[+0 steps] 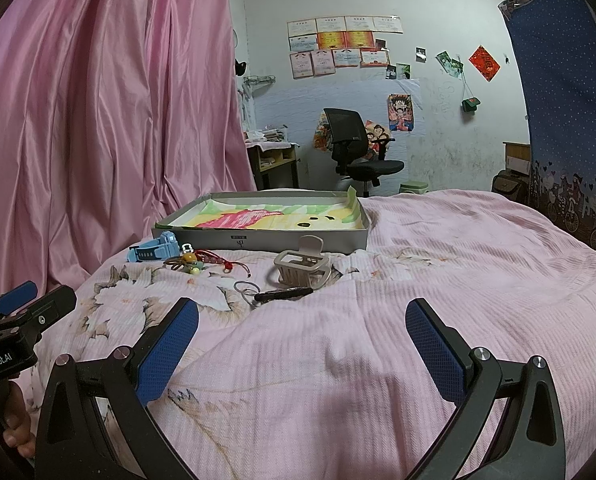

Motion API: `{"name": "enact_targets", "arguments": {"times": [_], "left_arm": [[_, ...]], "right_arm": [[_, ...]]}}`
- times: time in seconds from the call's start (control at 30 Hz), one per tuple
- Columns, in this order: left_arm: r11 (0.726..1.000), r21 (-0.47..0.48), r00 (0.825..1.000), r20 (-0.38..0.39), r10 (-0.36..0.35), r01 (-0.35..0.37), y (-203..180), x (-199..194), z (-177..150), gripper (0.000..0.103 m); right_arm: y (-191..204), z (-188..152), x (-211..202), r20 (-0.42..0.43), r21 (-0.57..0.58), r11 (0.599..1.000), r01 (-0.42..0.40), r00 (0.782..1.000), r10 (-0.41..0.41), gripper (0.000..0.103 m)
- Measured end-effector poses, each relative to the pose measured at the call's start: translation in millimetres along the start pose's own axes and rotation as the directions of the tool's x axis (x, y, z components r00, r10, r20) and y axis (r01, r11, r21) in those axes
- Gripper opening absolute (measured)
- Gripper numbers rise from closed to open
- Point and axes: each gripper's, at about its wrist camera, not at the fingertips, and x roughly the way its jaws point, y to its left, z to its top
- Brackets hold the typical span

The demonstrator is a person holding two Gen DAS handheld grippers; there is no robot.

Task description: Organize jewelry

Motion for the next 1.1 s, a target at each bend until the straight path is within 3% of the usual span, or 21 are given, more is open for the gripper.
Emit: {"name": "enact_targets", "arguments": {"times": [0.43, 0.57, 0.97, 1.1], "left_arm": [[1.000, -0.004, 1.000, -0.009, 0.001, -0.001, -2, 4, 2, 0.103], [1.000, -0.011, 1.000, -0.003, -0.012, 0.012, 0, 9, 19, 0.103], [0.998, 0.029, 0.998, -0.040, -0.048, 0.049, -7, 52, 46, 0.103], [0.998, 0.029, 0.995, -0.085, -0.049, 0.052, -9, 71, 53, 0.103]], "right_arm": [[-1, 3, 2, -0.014, -0.005, 1.000, -0.025, 1.000, 0.025, 0.102], [-3, 17, 8, -0.029, -0.022, 0.999, -0.034, 0.999, 0.033, 0.102], [-4, 41, 35, -0.073, -0.075, 0.997, -0.033, 0.997, 0.028, 0.102], [-2, 46, 49, -0.108, -0.092, 0.995, -0.026, 0.994, 0.016, 0.102]]}}
